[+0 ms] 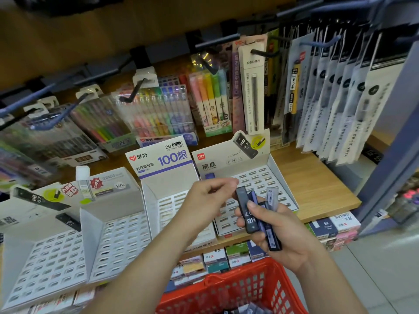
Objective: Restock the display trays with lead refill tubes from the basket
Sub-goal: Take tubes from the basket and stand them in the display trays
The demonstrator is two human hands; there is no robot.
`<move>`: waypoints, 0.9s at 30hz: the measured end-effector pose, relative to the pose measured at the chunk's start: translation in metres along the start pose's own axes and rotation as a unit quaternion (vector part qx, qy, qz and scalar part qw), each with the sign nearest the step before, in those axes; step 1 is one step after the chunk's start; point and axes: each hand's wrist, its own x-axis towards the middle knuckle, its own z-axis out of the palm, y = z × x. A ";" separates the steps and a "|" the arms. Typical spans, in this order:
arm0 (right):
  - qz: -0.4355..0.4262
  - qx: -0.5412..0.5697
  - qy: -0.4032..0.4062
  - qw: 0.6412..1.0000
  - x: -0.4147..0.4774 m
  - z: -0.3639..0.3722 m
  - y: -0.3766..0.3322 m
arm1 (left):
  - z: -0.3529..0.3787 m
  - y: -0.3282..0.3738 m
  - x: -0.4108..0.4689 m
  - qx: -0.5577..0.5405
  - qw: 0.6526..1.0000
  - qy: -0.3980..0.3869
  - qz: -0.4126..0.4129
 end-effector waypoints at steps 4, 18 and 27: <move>-0.009 -0.027 -0.009 1.000 -0.001 0.005 0.001 | 0.001 -0.001 -0.017 -0.076 0.997 0.007 0.015; -0.075 0.061 0.082 0.992 0.014 0.019 0.005 | -0.002 -0.006 -0.028 -0.106 0.990 0.097 0.015; -0.090 -0.144 0.086 0.982 0.009 0.013 0.008 | -0.008 -0.004 -0.022 0.055 0.997 -0.031 0.039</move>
